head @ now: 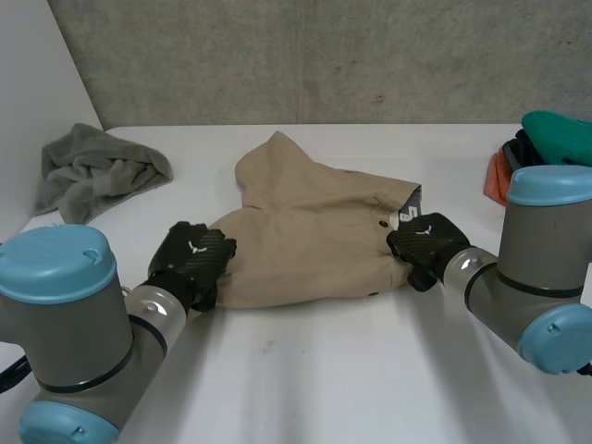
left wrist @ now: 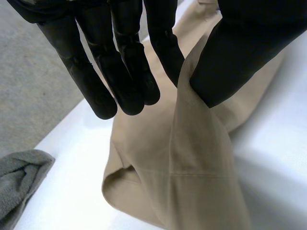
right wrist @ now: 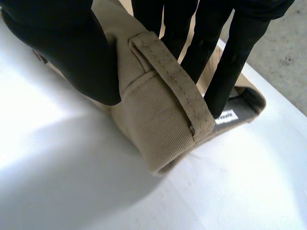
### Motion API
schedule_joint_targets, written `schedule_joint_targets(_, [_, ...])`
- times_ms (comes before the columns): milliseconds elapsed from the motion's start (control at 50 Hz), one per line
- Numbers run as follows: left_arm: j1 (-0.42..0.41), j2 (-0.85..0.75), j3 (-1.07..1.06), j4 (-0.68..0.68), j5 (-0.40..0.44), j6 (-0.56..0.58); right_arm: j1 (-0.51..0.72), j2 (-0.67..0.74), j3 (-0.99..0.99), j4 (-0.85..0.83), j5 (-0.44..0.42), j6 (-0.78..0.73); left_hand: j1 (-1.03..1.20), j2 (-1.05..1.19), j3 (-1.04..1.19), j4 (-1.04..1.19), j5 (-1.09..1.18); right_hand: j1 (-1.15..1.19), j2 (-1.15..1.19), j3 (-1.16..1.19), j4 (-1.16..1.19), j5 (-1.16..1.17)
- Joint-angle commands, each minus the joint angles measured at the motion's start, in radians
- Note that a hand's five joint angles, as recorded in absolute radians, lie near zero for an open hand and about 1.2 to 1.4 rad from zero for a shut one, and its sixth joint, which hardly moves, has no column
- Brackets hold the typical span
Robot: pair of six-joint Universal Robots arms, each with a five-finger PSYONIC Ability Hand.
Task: Fold the laundry.
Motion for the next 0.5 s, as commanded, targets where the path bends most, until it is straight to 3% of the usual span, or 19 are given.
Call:
schedule_joint_targets(20, [-0.024, 0.002, 0.0, -0.064, -0.001, 0.003, -0.007, -0.031, -0.013, 0.056, 0.021, -0.003, -0.001, -0.026, -0.021, -0.029, 0.0, 0.058, 0.012, 0.01, 0.0, 0.034])
schedule_joint_targets(40, [-0.025, 0.005, 0.0, -0.079, -0.001, 0.006, -0.008, -0.04, -0.013, 0.066, 0.021, -0.003, -0.176, -0.201, -0.197, -0.205, -0.176, -0.045, -0.091, -0.092, -0.102, -0.068])
schedule_joint_targets(60, [-0.028, 0.011, 0.006, -0.115, -0.001, 0.006, -0.011, -0.057, -0.019, 0.092, 0.021, -0.008, -0.556, -0.581, -0.577, -0.585, -0.556, -0.31, -0.356, -0.358, -0.367, -0.334])
schedule_joint_targets(180, [-0.005, 0.066, 0.058, -0.216, 0.007, -0.003, -0.027, -0.12, -0.062, 0.206, 0.013, 0.001, -0.982, -1.007, -1.003, -1.011, -0.982, -0.592, -0.638, -0.639, -0.649, -0.615])
schedule_joint_targets(320, [0.053, 0.093, 0.132, -0.261, 0.044, -0.033, -0.019, -0.131, -0.143, 0.27, -0.013, -0.008, -0.974, -0.999, -0.995, -1.002, -0.973, -0.527, -0.573, -0.575, -0.585, -0.551])
schedule_joint_targets(500, [0.102, 0.01, 0.256, -0.369, 0.051, -0.115, -0.004, 0.032, -0.353, 0.359, -0.002, -0.095, -0.827, -0.852, -0.848, -0.856, -0.827, -0.46, -0.506, -0.507, -0.517, -0.483])
